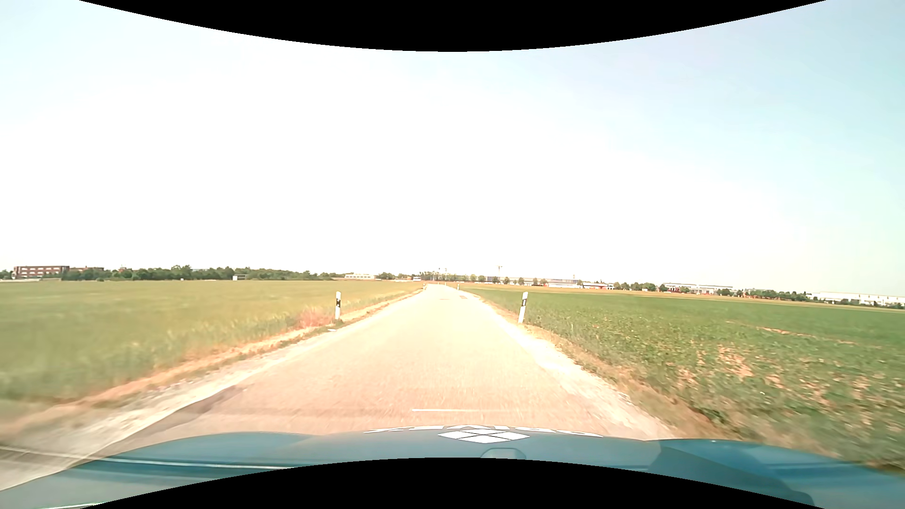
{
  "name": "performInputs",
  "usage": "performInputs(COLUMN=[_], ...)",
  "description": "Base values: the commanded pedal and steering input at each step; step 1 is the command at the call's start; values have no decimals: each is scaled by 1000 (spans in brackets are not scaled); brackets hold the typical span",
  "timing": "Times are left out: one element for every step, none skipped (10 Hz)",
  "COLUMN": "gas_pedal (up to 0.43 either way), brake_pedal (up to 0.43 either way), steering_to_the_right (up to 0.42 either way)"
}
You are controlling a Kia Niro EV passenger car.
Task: Follow the waypoints while adhering to traffic rules and regulations
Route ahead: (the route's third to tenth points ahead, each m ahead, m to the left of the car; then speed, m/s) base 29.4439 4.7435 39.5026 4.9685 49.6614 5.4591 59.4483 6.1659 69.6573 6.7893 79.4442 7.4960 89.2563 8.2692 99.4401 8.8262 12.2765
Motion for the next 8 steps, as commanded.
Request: performInputs(gas_pedal=[20,20,20,20,20,20,20,20], brake_pedal=[0,0,0,0,0,0,0,0], steering_to_the_right=[-10,-10,-11,-10,-9,-9,-8,-7])
